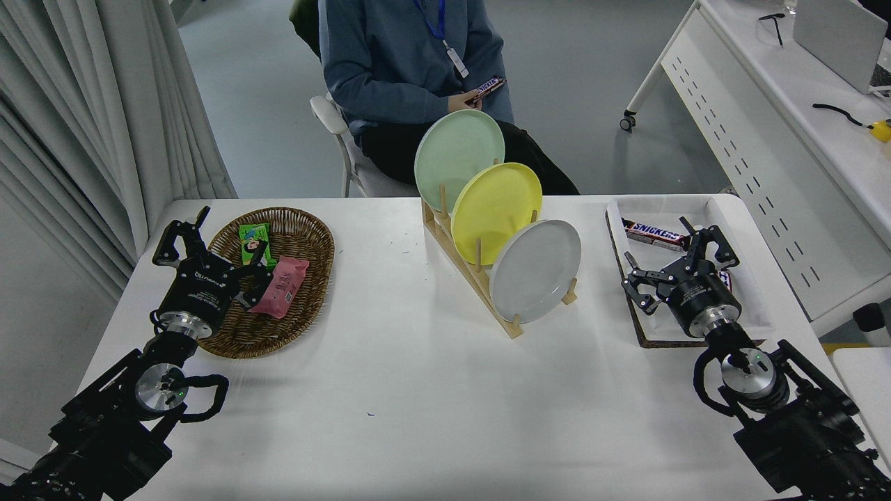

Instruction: Place the plate on the table

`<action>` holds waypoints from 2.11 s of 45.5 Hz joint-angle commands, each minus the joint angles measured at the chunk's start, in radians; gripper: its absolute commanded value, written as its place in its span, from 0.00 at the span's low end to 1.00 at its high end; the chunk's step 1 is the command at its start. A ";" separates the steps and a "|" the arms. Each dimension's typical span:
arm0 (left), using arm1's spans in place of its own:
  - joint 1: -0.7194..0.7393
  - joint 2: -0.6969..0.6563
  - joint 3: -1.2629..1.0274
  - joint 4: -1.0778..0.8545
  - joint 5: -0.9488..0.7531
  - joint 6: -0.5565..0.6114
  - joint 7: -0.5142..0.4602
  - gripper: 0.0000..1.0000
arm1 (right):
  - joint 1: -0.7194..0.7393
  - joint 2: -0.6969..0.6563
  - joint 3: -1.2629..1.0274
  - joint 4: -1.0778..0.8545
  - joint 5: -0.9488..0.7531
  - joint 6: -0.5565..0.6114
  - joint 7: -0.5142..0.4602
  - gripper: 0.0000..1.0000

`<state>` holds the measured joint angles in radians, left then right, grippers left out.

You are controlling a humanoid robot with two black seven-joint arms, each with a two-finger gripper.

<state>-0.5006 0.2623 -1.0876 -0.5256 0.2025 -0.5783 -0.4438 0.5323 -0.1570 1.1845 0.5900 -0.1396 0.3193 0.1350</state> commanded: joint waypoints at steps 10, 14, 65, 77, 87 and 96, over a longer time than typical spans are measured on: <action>0.000 0.000 0.000 0.001 0.000 0.000 0.000 1.00 | -0.008 0.004 -0.003 -0.001 0.000 0.007 0.000 1.00; 0.000 0.000 0.000 -0.001 0.000 0.000 0.000 1.00 | -0.011 0.002 -0.002 -0.002 0.000 0.007 0.000 1.00; 0.000 0.000 0.000 0.001 0.000 0.000 0.000 1.00 | 0.170 -0.340 -0.563 0.001 0.144 -0.019 -0.006 1.00; 0.000 0.000 0.000 -0.001 0.000 0.000 0.000 1.00 | 0.304 -0.484 -0.881 0.002 0.141 0.001 -0.006 1.00; 0.000 0.000 0.000 0.001 0.000 0.000 0.000 1.00 | 0.377 -0.519 -1.039 0.005 0.126 0.009 -0.006 1.00; -0.001 0.000 0.000 0.001 0.000 0.000 0.000 1.00 | 0.540 -0.559 -1.304 0.022 0.129 0.276 0.000 1.00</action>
<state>-0.5002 0.2623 -1.0876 -0.5254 0.2023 -0.5784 -0.4433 0.9102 -0.6622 0.1661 0.5957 -0.0102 0.3771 0.1287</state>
